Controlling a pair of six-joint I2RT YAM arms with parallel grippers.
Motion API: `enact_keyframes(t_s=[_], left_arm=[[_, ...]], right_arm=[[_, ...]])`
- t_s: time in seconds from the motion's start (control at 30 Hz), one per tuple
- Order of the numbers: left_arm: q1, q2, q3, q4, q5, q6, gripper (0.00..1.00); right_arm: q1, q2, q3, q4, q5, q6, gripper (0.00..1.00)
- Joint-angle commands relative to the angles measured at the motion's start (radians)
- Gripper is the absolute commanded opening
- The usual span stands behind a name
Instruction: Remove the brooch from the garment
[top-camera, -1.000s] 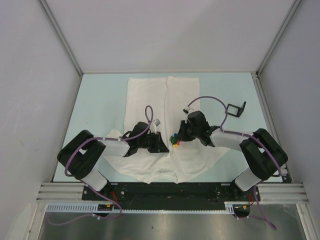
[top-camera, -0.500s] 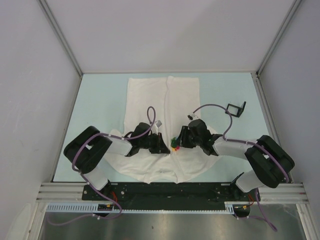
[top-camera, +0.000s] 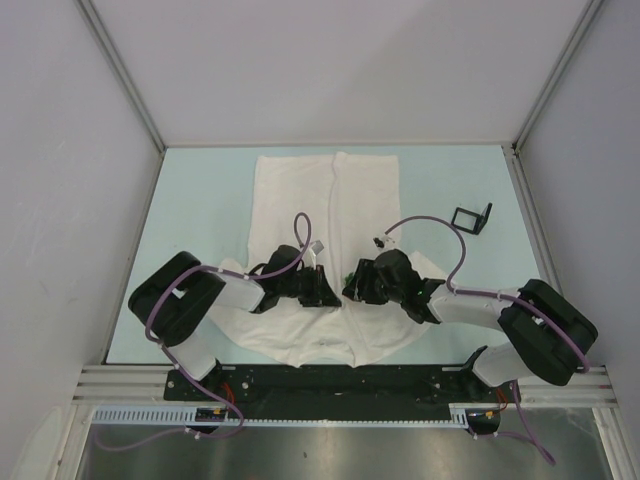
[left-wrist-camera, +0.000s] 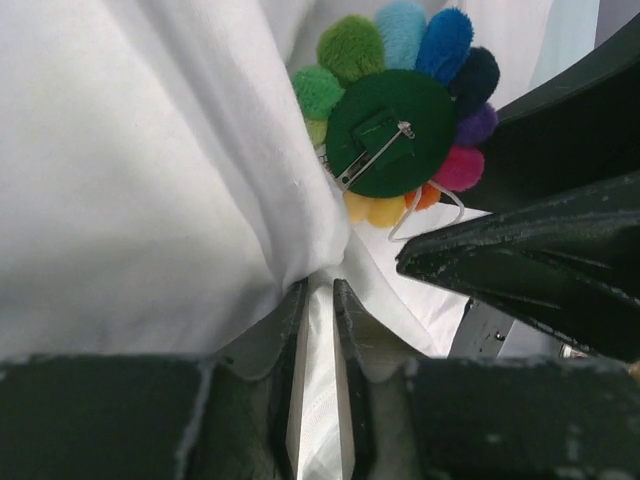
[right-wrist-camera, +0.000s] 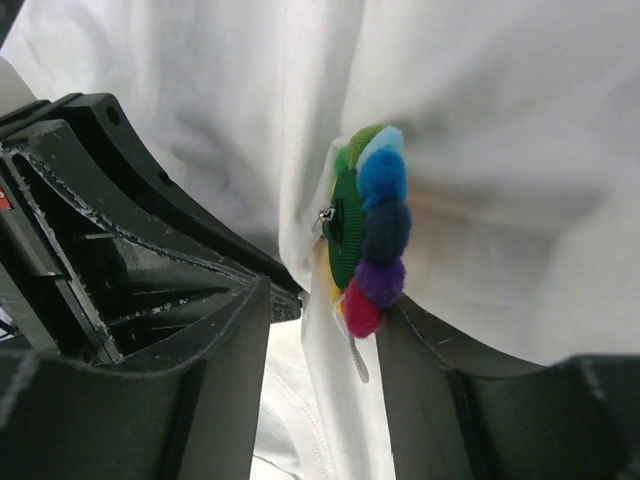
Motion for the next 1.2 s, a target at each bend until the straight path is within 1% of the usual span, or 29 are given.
enact_keyframes(t_s=[0.0, 0.07, 0.1, 0.17, 0.2, 0.27, 0.3, 0.37, 0.4, 0.47, 0.53, 0.57, 0.63, 0.67, 0.73, 0.77, 0.83, 0.87, 0.93, 0.97, 1.03, 1.07, 1.13, 1.17], left_arm=[[0.004, -0.028, 0.001, 0.026, 0.019, 0.008, 0.22], [0.004, -0.056, 0.003, 0.005, 0.017, 0.017, 0.26], [0.004, -0.085, 0.004, -0.020, 0.017, 0.031, 0.30], [0.004, -0.114, 0.028, -0.055, 0.016, 0.054, 0.33], [0.005, -0.134, 0.041, -0.108, 0.016, 0.088, 0.35], [0.008, -0.149, 0.087, -0.173, 0.007, 0.124, 0.38], [0.012, -0.163, 0.099, -0.220, 0.001, 0.158, 0.42], [0.013, -0.166, 0.137, -0.256, -0.010, 0.186, 0.45], [0.015, -0.162, 0.153, -0.296, -0.019, 0.201, 0.45], [0.018, -0.140, 0.191, -0.316, -0.012, 0.211, 0.41], [0.019, -0.116, 0.208, -0.319, -0.013, 0.211, 0.35], [0.019, -0.110, 0.220, -0.319, -0.013, 0.208, 0.31], [0.021, -0.091, 0.225, -0.313, -0.021, 0.204, 0.28], [0.021, -0.083, 0.227, -0.302, -0.024, 0.197, 0.26], [0.021, -0.071, 0.228, -0.290, -0.018, 0.194, 0.25], [0.022, -0.057, 0.234, -0.287, -0.019, 0.189, 0.25], [0.024, -0.048, 0.239, -0.288, -0.024, 0.191, 0.26], [0.027, -0.044, 0.240, -0.290, -0.027, 0.189, 0.29], [0.039, -0.047, 0.236, -0.285, -0.038, 0.189, 0.33], [0.050, -0.053, 0.225, -0.275, -0.038, 0.189, 0.38], [0.061, -0.056, 0.214, -0.252, -0.027, 0.191, 0.45], [0.068, -0.056, 0.213, -0.244, -0.016, 0.198, 0.52], [0.071, -0.034, 0.225, -0.238, 0.023, 0.223, 0.63], [0.073, -0.024, 0.234, -0.244, 0.030, 0.230, 0.66]], right_arm=[[0.000, -0.010, -0.002, 0.061, 0.027, -0.011, 0.46], [-0.002, -0.011, -0.002, 0.068, 0.036, -0.034, 0.40], [-0.002, -0.013, -0.006, 0.071, 0.042, -0.055, 0.35], [-0.011, -0.012, -0.006, 0.078, 0.051, -0.078, 0.33], [-0.017, -0.010, -0.009, 0.086, 0.048, -0.088, 0.29], [-0.029, -0.007, -0.011, 0.097, 0.048, -0.108, 0.28], [-0.034, -0.005, -0.012, 0.100, 0.045, -0.112, 0.27], [-0.042, 0.010, -0.012, 0.115, 0.037, -0.135, 0.26], [-0.043, 0.016, -0.014, 0.120, 0.036, -0.141, 0.25], [-0.054, 0.036, -0.018, 0.146, 0.027, -0.149, 0.25], [-0.057, 0.045, -0.023, 0.172, 0.001, -0.151, 0.25], [-0.058, 0.051, -0.026, 0.178, 0.002, -0.155, 0.25], [-0.062, 0.058, -0.029, 0.190, -0.004, -0.161, 0.24], [-0.066, 0.065, -0.034, 0.193, -0.009, -0.163, 0.19], [-0.075, 0.071, -0.041, 0.216, -0.029, -0.170, 0.13], [-0.075, 0.074, -0.048, 0.223, -0.032, -0.169, 0.08], [-0.078, 0.076, -0.057, 0.247, -0.041, -0.177, 0.03], [-0.078, 0.079, -0.061, 0.256, -0.042, -0.175, 0.00], [-0.083, 0.087, -0.071, 0.276, -0.052, -0.175, 0.00], [-0.086, 0.091, -0.074, 0.287, -0.058, -0.175, 0.00], [-0.091, 0.100, -0.077, 0.299, -0.076, -0.180, 0.00], [-0.091, 0.105, -0.078, 0.313, -0.084, -0.184, 0.00], [-0.091, 0.110, -0.086, 0.330, -0.099, -0.189, 0.00], [-0.091, 0.110, -0.090, 0.344, -0.102, -0.193, 0.00]])
